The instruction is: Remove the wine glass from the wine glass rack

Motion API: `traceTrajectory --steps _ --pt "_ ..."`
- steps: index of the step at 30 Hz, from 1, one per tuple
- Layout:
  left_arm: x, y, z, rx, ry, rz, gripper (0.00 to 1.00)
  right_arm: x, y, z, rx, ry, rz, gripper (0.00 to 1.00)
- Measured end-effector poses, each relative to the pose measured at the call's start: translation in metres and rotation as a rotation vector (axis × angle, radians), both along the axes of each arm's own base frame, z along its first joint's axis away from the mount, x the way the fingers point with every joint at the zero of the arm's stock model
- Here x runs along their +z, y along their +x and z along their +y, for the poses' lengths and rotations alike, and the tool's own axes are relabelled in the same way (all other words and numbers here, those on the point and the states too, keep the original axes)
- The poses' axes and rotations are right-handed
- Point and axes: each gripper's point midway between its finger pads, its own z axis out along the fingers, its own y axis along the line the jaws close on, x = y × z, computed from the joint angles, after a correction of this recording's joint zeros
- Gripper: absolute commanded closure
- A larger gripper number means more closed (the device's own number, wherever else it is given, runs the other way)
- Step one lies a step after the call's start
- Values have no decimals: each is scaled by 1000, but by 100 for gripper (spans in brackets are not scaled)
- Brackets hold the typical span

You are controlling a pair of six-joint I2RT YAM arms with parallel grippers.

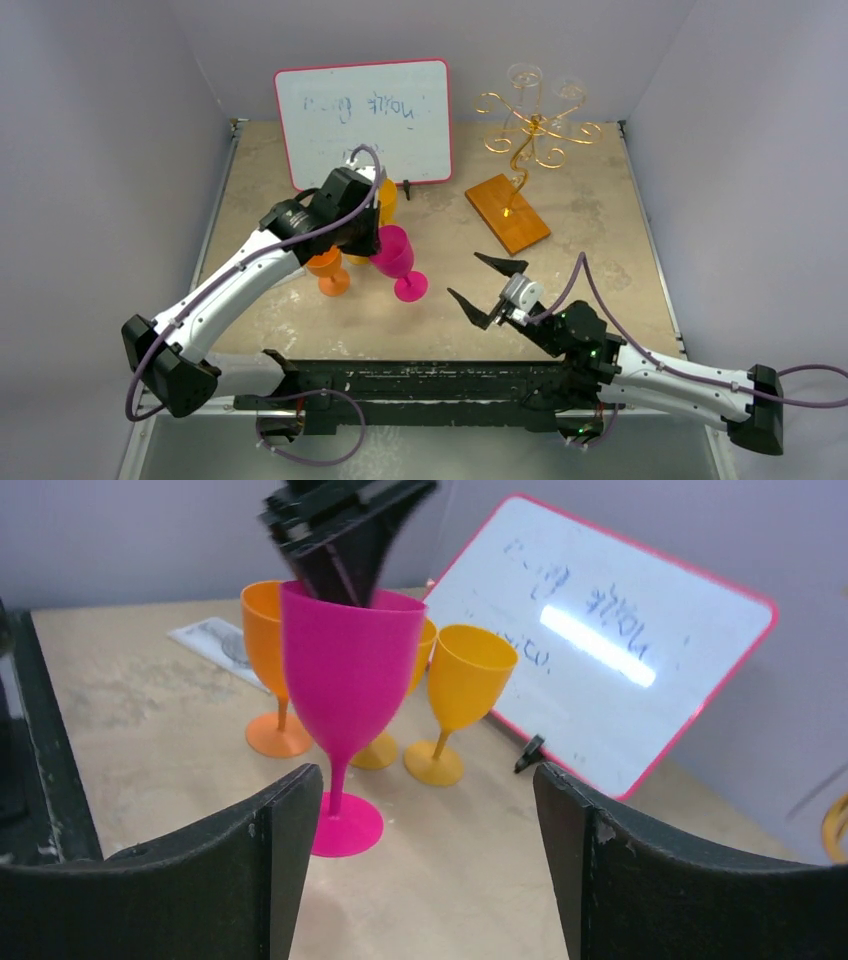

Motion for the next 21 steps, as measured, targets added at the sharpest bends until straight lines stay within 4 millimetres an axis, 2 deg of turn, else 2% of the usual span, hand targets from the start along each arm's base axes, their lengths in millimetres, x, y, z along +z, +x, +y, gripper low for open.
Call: traceTrajectory --steps 2,6,11,16,21 --pt "-7 -1 8 33 12 -14 100 -4 6 -4 -44 64 92 11" --pt "-16 -4 17 72 34 -44 100 -17 21 -14 -166 212 310 9" --pt "-25 4 18 106 55 -96 100 -48 33 -24 -307 365 579 13" --pt "-33 23 17 144 93 -137 100 -89 39 -25 -406 446 835 9" --pt "-49 41 18 178 160 -157 100 -129 58 -44 -544 521 1043 8"
